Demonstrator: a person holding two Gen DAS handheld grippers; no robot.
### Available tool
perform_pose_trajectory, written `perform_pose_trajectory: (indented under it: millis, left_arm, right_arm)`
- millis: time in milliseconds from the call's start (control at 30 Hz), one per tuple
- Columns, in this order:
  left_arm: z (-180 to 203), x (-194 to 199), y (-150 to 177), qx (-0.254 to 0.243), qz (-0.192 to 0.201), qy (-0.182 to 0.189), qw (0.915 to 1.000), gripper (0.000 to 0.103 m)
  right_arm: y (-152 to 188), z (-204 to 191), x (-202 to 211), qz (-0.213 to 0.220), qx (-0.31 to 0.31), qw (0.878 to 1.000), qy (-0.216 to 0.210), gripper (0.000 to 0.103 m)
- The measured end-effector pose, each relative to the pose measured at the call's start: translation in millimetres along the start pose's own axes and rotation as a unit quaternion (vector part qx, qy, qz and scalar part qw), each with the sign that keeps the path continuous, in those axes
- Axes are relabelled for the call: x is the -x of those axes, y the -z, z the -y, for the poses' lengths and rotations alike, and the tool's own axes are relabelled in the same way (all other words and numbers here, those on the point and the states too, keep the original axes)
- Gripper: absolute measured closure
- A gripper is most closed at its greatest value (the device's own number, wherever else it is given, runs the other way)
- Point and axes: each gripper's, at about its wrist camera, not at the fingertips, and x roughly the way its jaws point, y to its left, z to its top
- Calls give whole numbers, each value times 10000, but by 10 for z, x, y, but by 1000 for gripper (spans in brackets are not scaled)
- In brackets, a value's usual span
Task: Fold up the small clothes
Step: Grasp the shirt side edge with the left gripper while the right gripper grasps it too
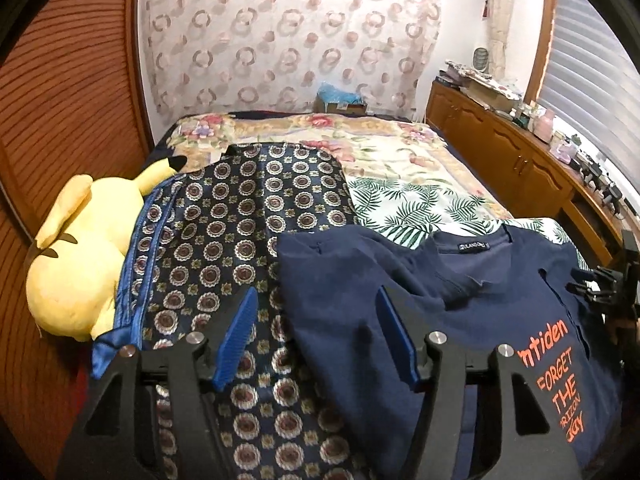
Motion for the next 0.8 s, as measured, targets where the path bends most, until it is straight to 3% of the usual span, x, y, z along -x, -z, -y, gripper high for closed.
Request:
perform_pose_trajectory:
  millis: [67,167,433,533,600,800]
  left_arm:
    - [-32,-57,-12,14,-55,-2,10000,44]
    - [-35,-117,-44,29,-153,71,9999,60]
    - [25,-214,-98,19,-272,142,9995,62]
    - [98,-160,-100,-96,-182,265,9994,85]
    - [152,-125,-98,-229,-140,235,9994,93]
    - [272,-25,-97,-411,73,190,9989,100]
  right_arm:
    - [2,3,0,-1,-2,10000,-3,51]
    - [2,3,1,-1,-1,10000,-2,51]
    - [1,3,2,-1,-2,10000,-1,51]
    - [2,8,3,-1,-4,10000,-4,51]
    - [3,9,4,0,-3,10000,-3,51]
    - [6,16,10,6,-6,10000,-1,51]
